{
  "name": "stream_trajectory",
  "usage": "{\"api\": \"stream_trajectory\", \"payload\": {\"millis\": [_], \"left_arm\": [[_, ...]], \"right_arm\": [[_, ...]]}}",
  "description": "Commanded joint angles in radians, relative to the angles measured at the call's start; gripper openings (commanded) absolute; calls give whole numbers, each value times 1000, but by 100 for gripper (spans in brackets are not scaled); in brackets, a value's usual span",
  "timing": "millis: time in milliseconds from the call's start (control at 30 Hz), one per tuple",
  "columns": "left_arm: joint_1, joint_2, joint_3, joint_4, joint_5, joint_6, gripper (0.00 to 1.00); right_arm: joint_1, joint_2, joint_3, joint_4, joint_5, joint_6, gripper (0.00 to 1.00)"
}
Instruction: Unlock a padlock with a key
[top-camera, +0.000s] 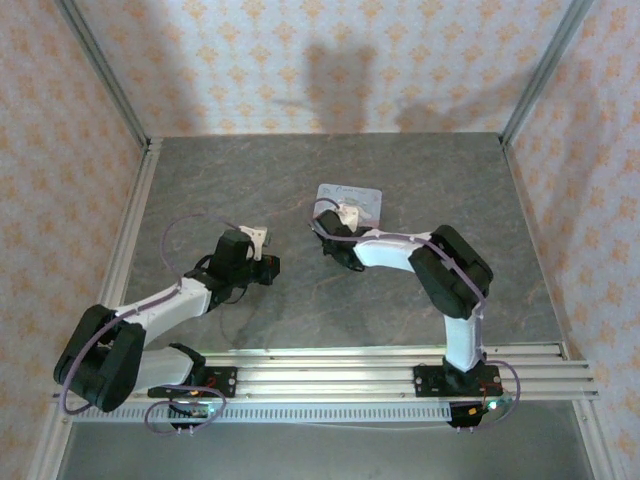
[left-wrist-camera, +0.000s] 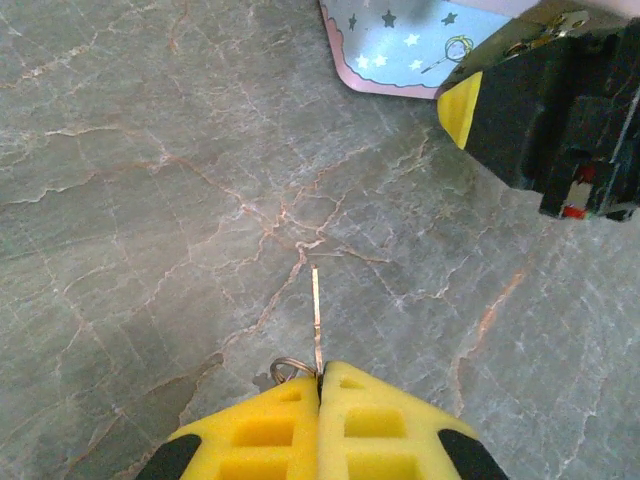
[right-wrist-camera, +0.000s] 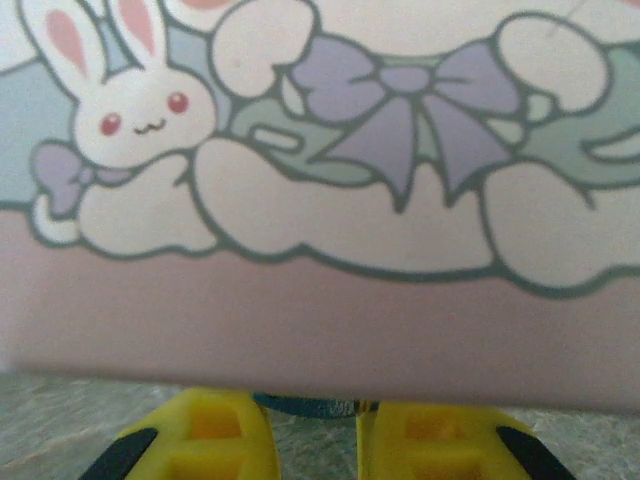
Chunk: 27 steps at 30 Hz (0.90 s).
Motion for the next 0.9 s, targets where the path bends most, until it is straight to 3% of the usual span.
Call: {"api": "stream_trajectory", "payload": {"millis": [0,367,867], "left_arm": [[-7,-42,-15,43,37,35,0],[-6,-36,-58,162,221,-3,0],[76,256,-27,503,543,-94,0]], "right_arm": [[-18,-72,5,31,-155,-36,0],[-64,-94,4,86,-418,93,0],[-146,-141,-75,251,-665,247,0]]}}
